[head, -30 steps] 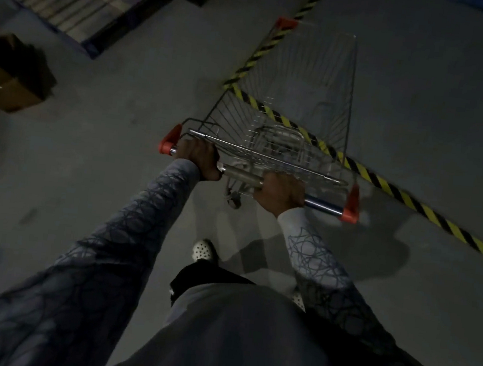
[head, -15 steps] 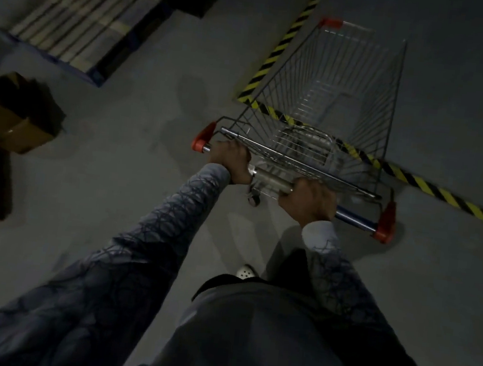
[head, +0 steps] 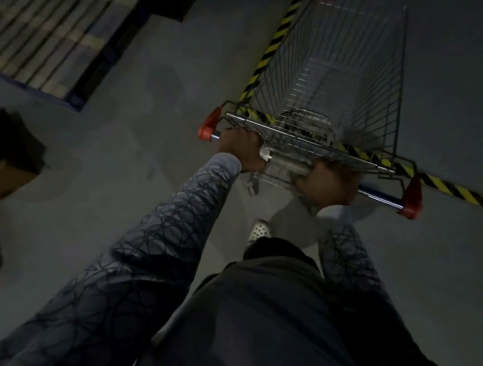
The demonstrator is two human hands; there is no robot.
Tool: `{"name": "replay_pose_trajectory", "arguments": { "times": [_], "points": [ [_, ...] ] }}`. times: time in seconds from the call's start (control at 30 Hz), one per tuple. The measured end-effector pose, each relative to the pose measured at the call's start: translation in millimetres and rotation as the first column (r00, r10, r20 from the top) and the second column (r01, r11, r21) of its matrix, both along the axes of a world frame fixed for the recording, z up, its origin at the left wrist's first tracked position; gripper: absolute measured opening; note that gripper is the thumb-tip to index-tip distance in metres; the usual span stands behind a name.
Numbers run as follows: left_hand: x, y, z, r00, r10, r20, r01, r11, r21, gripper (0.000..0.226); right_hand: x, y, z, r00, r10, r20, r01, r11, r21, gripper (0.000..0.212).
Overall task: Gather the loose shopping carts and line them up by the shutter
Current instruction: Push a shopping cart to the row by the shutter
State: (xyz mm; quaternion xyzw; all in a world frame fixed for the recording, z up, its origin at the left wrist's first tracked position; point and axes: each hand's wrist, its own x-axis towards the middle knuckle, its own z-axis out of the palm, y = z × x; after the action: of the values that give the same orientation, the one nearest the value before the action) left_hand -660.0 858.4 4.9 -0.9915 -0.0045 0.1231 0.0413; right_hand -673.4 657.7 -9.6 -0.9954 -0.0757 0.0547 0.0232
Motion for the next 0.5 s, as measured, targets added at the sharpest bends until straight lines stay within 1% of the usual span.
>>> {"name": "replay_pose_trajectory", "arguments": {
  "times": [0.1, 0.2, 0.33, 0.4, 0.43, 0.47, 0.5],
  "points": [
    [35, 40, 4, 0.999, -0.024, -0.033, 0.024, 1.0, -0.006, 0.038, 30, 39, 1, 1.0, -0.002, 0.029, 0.002, 1.0, -0.016, 0.044],
    [63, 82, 10, 0.996, -0.038, -0.076, 0.032, 0.996, -0.078, 0.037, 56, 75, 5, 1.0, -0.018, 0.007, 0.017, 0.999, 0.05, 0.044],
    [97, 142, 15, 0.988, -0.076, -0.134, 0.031, 0.95, -0.31, 0.033, 84, 118, 5, 1.0, -0.006, -0.027, 0.008, 0.999, 0.054, 0.044],
    [116, 173, 14, 0.984, -0.086, -0.155, 0.002, 0.88, -0.476, 0.025, 97, 137, 3, 1.0, 0.019, -0.011, -0.019, 0.999, 0.038, 0.041],
    [125, 187, 10, 0.988, -0.076, -0.132, -0.008, 0.839, -0.544, 0.022, 102, 145, 1, 0.999, 0.034, 0.019, -0.035, 0.998, 0.047, 0.042],
    [133, 203, 4, 0.997, -0.051, -0.057, 0.01, 0.827, -0.562, 0.023, 107, 154, -1, 0.997, 0.046, 0.064, -0.05, 0.997, 0.065, 0.047],
    [140, 219, -1, 0.996, -0.045, 0.075, 0.078, 0.854, -0.514, 0.027, 112, 161, -2, 0.993, 0.049, 0.111, -0.059, 0.995, 0.084, 0.054]
  ]
}}
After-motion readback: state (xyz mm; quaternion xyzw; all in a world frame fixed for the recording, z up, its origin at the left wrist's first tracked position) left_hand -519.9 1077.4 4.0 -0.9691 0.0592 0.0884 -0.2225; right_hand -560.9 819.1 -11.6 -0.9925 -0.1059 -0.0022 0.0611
